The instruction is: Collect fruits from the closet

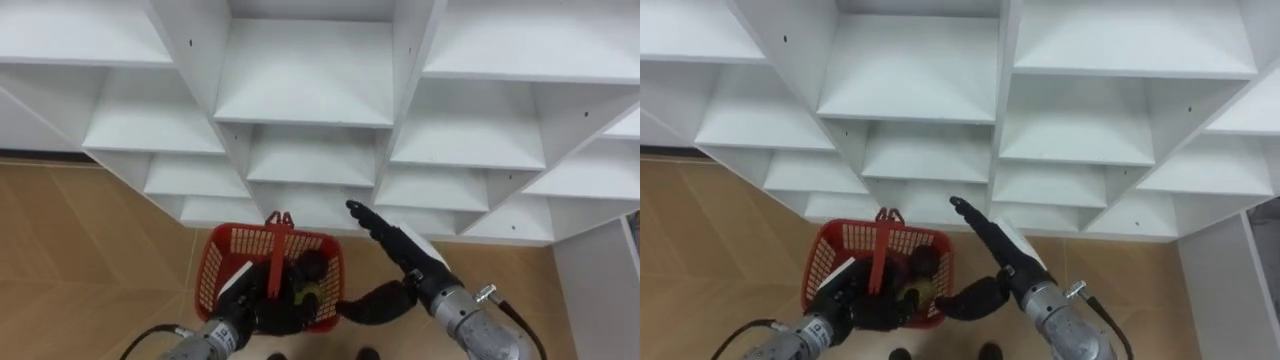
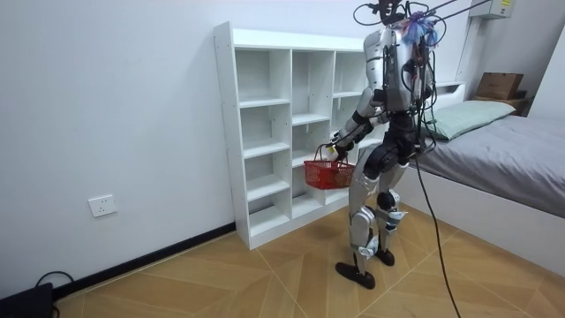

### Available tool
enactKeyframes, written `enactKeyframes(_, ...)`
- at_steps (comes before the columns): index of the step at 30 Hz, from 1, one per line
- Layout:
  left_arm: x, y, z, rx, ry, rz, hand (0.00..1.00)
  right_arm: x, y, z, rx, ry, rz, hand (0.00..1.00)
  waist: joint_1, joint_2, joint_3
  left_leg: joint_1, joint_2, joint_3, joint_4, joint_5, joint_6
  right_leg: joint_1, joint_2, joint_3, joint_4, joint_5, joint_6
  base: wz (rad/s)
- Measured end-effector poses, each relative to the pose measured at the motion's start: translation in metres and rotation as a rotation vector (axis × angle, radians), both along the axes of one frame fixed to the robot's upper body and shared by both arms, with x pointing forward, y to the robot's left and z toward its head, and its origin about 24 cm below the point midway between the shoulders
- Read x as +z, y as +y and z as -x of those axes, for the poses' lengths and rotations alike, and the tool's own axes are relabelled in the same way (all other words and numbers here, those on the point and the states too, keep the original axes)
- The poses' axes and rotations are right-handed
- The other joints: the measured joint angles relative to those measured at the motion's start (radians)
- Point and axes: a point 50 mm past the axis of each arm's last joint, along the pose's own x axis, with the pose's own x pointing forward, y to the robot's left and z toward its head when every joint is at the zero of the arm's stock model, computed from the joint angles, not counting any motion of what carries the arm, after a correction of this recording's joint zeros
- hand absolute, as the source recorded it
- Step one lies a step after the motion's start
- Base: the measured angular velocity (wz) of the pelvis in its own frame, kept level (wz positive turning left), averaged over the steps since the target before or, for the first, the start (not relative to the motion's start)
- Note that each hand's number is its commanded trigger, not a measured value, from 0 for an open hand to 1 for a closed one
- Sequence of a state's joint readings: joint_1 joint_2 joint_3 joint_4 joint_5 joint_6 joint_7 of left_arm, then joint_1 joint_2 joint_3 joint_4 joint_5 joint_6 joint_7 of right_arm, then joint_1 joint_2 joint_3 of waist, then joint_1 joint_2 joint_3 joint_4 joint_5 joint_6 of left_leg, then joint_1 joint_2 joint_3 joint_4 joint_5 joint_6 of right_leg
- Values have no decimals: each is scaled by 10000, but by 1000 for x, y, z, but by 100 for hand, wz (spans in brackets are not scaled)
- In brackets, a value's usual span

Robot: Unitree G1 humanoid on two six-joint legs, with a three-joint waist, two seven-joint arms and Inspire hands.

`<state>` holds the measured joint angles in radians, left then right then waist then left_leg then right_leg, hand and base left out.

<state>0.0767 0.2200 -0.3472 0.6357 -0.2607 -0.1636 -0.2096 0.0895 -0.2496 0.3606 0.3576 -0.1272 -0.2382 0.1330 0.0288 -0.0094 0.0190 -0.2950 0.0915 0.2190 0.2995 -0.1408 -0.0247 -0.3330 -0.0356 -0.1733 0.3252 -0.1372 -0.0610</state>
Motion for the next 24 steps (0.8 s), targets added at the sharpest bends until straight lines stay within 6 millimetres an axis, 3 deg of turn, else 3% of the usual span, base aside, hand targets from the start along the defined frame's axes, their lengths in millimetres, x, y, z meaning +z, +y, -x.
enactKeyframes(5,-10,20,15,567,554,-574,100,-5,-10,8,-272,198,290,0,-36,-120,-46,432,-7,-17,-171,-11,-18,417,5,-56,-74,-62,12,4)
enactKeyframes(13,-24,33,47,938,1518,-1026,100,-26,-32,33,-1300,1203,667,0,-47,-129,-88,1638,-91,-52,-738,-30,-51,1658,46,-101,-640,-118,113,2)
enactKeyframes(15,-27,37,60,1209,1790,-1065,100,-36,-45,49,-1974,1795,771,0,-76,-106,-174,1903,-111,-73,-876,-48,-59,2053,54,-212,-962,-84,175,12)
enactKeyframes(17,-29,43,69,1507,1978,-1130,100,-39,-49,58,-2435,2073,564,0,-85,-134,-202,2056,-141,-85,-972,-62,-63,2233,52,-226,-1054,-100,208,9)
enactKeyframes(24,-40,53,92,2427,2886,-1446,100,-71,-69,92,-4746,3968,176,0,-219,-155,-199,2942,-252,-50,-1348,-117,-60,3252,46,-313,-1564,-168,365,6)
